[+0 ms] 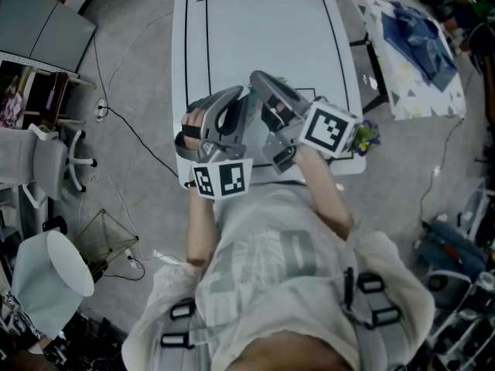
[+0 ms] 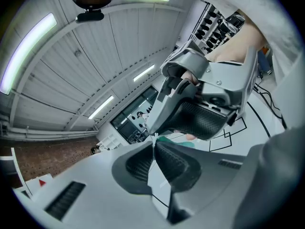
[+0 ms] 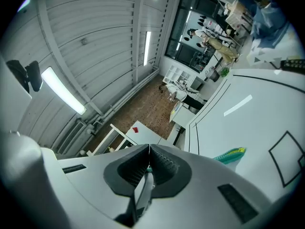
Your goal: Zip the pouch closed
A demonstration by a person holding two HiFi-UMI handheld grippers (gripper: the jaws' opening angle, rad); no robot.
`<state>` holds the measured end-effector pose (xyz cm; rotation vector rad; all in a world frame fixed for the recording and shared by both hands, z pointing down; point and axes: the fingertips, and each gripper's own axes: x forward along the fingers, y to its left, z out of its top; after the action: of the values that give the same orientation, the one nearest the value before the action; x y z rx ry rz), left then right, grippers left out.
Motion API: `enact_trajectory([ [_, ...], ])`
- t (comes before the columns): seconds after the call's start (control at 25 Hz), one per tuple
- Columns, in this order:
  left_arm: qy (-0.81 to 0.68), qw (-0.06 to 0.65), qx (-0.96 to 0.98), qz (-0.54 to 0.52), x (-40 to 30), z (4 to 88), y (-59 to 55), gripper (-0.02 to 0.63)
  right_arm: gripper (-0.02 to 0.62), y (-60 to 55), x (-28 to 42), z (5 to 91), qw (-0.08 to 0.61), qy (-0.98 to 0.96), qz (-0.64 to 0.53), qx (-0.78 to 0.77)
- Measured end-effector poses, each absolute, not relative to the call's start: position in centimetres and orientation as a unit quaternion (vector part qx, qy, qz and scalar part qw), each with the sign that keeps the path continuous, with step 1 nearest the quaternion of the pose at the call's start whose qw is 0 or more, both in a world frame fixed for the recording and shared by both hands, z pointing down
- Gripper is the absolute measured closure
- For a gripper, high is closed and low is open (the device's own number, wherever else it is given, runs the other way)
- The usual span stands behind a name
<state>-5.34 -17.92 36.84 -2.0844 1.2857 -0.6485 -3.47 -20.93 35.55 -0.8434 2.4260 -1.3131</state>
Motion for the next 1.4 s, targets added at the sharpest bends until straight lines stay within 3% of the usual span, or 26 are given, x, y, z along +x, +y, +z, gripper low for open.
enact_trajectory([
  [0.6, 0.527, 0.259, -0.792, -0.170, -7.8, 34.7, -17.6, 0.588, 0.586, -21.3, -1.5, 36.1, 0.084, 0.852, -0.361, -0.371],
  [1.04, 0.582, 0.256, -0.743, -0.207, -13.9, 34.5, -17.9, 0.588, 0.586, -21.6, 2.7, 38.7, 0.040, 0.833, -0.313, -0.454],
  [1.4, 0.586, 0.242, -0.746, -0.204, -14.2, 34.7, -17.7, 0.588, 0.586, -21.1, 2.5, 38.7, 0.027, 0.834, -0.296, -0.464],
])
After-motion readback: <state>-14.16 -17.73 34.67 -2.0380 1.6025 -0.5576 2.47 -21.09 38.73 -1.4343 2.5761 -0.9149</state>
